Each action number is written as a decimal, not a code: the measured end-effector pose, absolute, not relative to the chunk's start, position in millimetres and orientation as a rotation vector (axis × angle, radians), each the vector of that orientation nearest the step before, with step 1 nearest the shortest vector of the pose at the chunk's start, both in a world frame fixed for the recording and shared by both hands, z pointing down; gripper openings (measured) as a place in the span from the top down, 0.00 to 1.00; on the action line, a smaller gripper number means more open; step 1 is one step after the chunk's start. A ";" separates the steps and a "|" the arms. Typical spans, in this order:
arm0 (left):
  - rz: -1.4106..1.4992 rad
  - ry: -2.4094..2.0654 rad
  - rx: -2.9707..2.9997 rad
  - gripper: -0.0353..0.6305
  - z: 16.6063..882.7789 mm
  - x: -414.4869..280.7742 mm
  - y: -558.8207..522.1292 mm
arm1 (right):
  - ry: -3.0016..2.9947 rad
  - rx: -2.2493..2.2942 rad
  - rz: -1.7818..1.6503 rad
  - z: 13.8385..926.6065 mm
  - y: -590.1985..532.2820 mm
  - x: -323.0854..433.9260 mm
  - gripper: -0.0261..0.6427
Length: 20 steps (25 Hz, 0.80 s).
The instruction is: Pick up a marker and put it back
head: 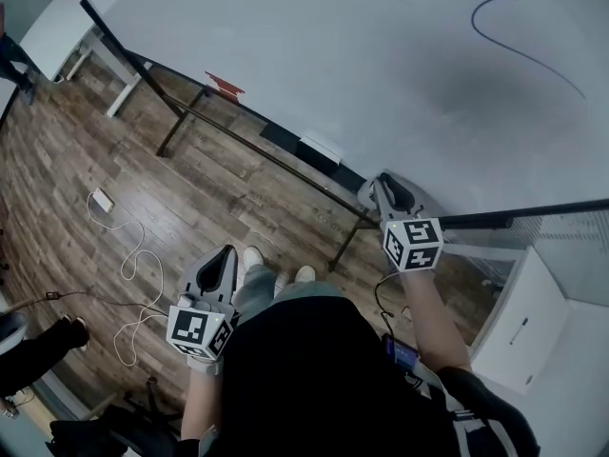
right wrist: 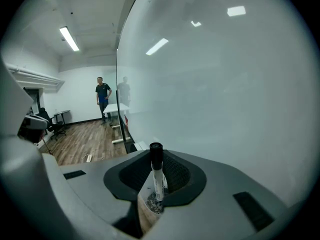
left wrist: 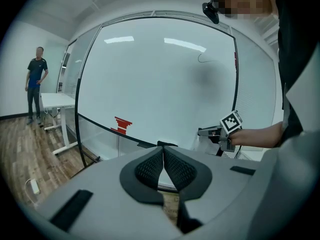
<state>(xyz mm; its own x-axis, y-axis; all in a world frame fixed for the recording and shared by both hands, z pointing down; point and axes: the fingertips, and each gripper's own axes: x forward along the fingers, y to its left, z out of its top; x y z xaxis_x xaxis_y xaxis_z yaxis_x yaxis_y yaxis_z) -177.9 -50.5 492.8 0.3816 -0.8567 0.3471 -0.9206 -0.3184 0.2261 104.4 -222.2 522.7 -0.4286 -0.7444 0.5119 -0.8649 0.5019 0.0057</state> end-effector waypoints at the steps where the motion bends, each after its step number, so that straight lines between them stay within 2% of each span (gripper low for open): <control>1: 0.228 -1.543 2.258 0.92 493.9 -178.5 -50.2 | -2.289 1.316 0.362 525.6 -222.7 103.0 0.82; 12: 0.225 -1.545 2.241 0.92 498.4 -184.9 -52.5 | -2.256 1.296 0.363 533.7 -226.6 97.5 0.81; 20: 0.227 -1.500 2.290 0.92 494.7 -184.6 -60.7 | -2.270 1.342 0.363 519.3 -224.6 99.8 0.72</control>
